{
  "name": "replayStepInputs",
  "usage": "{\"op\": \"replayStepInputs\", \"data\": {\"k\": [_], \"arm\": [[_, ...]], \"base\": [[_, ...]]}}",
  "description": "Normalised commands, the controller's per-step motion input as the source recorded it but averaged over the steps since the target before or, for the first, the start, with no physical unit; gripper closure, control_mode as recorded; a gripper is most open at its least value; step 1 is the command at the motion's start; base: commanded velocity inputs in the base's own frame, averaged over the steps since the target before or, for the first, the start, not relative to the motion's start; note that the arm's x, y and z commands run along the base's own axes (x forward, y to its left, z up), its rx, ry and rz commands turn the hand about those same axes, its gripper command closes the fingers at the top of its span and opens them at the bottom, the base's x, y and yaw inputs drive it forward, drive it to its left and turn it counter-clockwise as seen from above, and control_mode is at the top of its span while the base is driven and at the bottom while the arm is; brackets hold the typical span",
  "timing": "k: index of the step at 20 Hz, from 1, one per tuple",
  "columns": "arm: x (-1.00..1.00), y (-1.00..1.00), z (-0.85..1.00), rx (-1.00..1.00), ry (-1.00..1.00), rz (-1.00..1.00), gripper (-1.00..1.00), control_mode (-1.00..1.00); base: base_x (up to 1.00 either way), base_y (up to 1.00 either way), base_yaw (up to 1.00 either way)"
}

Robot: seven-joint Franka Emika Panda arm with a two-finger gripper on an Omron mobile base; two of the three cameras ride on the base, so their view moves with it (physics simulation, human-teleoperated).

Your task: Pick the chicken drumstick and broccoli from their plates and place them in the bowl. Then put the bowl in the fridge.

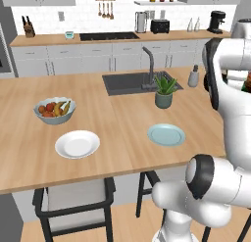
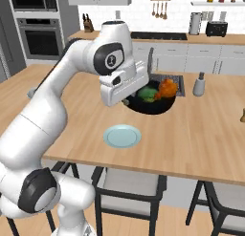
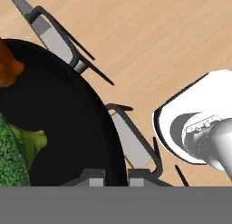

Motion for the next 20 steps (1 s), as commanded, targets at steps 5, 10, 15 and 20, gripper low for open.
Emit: {"op": "replayStepInputs", "data": {"k": [5,10,15,20], "arm": [[-0.72,0.37,0.78,0.00,0.00,0.31,1.00,-1.00],[-0.86,0.28,0.80,0.00,-0.03,0.33,1.00,-1.00],[-1.00,0.10,0.76,0.00,-0.07,0.31,1.00,-1.00],[-0.93,0.07,0.53,0.00,-0.06,0.34,1.00,-1.00]], "base": [[0.00,0.00,0.00],[0.00,0.00,0.00],[0.00,0.00,0.00],[0.00,0.00,0.00]]}}
